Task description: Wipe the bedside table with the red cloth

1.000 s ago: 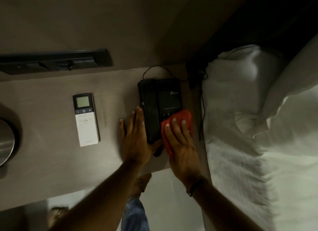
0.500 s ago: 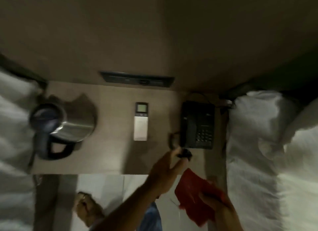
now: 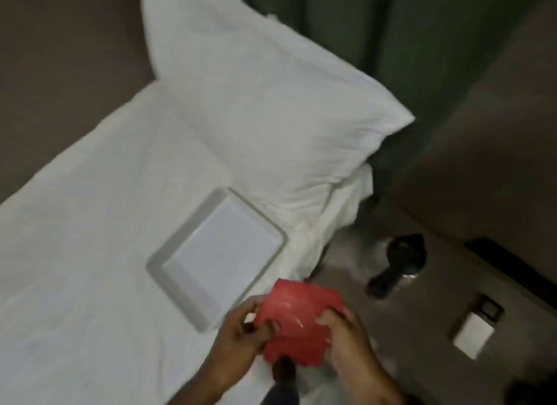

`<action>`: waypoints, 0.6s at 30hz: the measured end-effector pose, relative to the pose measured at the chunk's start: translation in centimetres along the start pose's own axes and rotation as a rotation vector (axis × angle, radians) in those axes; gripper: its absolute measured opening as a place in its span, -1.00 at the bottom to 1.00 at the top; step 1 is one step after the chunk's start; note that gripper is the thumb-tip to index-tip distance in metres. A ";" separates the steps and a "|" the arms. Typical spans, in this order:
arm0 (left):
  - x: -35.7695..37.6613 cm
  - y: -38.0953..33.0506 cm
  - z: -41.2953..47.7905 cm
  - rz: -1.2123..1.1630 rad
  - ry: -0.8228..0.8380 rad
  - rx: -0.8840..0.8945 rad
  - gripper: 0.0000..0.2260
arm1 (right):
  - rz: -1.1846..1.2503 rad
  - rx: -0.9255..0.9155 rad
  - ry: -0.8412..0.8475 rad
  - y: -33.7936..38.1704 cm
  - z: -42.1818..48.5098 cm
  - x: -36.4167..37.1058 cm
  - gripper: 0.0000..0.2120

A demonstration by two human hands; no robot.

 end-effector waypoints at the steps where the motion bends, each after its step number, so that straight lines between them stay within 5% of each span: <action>1: -3.4 -0.5 1.1 0.018 -0.085 0.006 -0.69 | -0.094 -0.027 0.005 1.5 0.0 3.1 -0.70; 4: -11.0 0.1 4.3 0.163 -0.255 -0.047 -0.87 | -0.510 -0.249 0.069 6.4 0.9 13.4 -0.66; 8: -16.4 2.3 9.2 0.330 -0.277 -0.152 -0.72 | -0.869 -0.369 -0.079 8.8 4.8 21.2 -0.66; 14: -18.0 6.4 14.3 0.556 -0.266 -0.168 -0.91 | -1.103 -0.333 -0.371 7.3 9.5 23.6 -0.64; 18: -18.2 6.2 13.5 0.688 -0.371 -0.096 -0.68 | -1.272 -0.469 -0.458 8.2 7.5 24.5 -0.30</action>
Point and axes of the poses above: each hand's wrist, its own z-axis towards the middle knuckle, its own x-axis out of the palm, y = z × x, the point moved 8 cm from there along z, towards the middle knuckle, and after that the axes turned 10 degrees about x, right-handed, at the moved point
